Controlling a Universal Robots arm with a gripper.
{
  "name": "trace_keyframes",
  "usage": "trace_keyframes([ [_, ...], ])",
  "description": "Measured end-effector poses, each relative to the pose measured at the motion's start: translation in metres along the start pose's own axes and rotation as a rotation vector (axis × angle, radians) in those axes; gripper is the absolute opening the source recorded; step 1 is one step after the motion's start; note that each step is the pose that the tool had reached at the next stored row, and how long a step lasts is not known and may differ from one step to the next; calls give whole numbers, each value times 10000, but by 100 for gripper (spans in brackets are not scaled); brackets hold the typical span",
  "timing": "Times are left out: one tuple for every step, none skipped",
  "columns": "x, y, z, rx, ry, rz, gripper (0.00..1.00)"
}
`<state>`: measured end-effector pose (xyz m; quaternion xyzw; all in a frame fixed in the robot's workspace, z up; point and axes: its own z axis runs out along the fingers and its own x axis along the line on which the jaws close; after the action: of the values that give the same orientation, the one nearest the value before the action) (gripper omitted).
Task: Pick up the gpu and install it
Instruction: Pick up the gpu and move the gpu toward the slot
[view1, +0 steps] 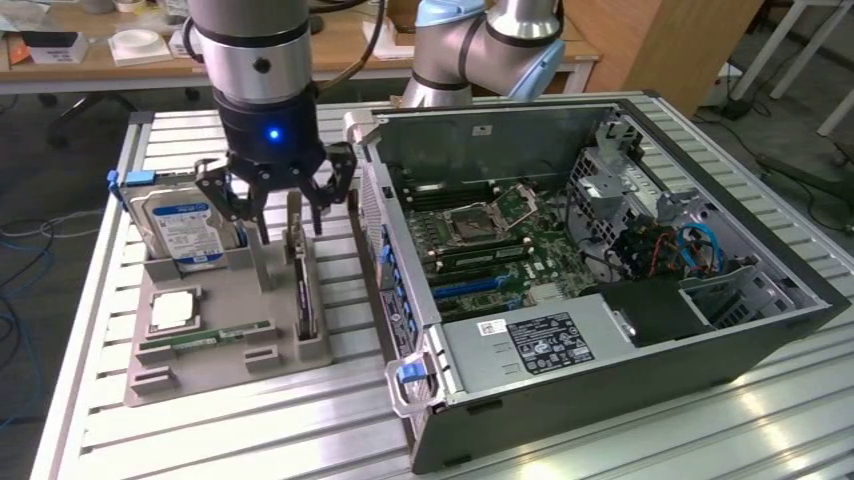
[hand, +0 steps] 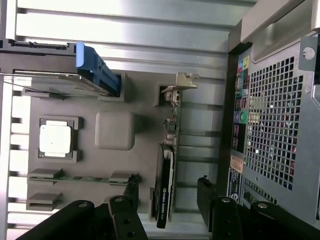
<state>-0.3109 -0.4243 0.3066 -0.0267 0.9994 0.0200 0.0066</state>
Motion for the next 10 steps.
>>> trace_keyframes([
  [-1,-4,5,0,-1,2,59],
  [-3,-10,11,0,-1,13,59],
  [-5,-16,18,0,-3,31,59],
  [-7,-20,23,0,-4,52,59],
  [-11,-24,30,0,-5,75,59],
  [-12,-25,36,1,-5,99,59],
  [-13,-26,43,2,-6,132,59],
  [-14,-27,51,3,-8,186,59],
  [-15,-28,59,3,-11,242,59],
  [-16,-30,69,4,-12,296,59],
])
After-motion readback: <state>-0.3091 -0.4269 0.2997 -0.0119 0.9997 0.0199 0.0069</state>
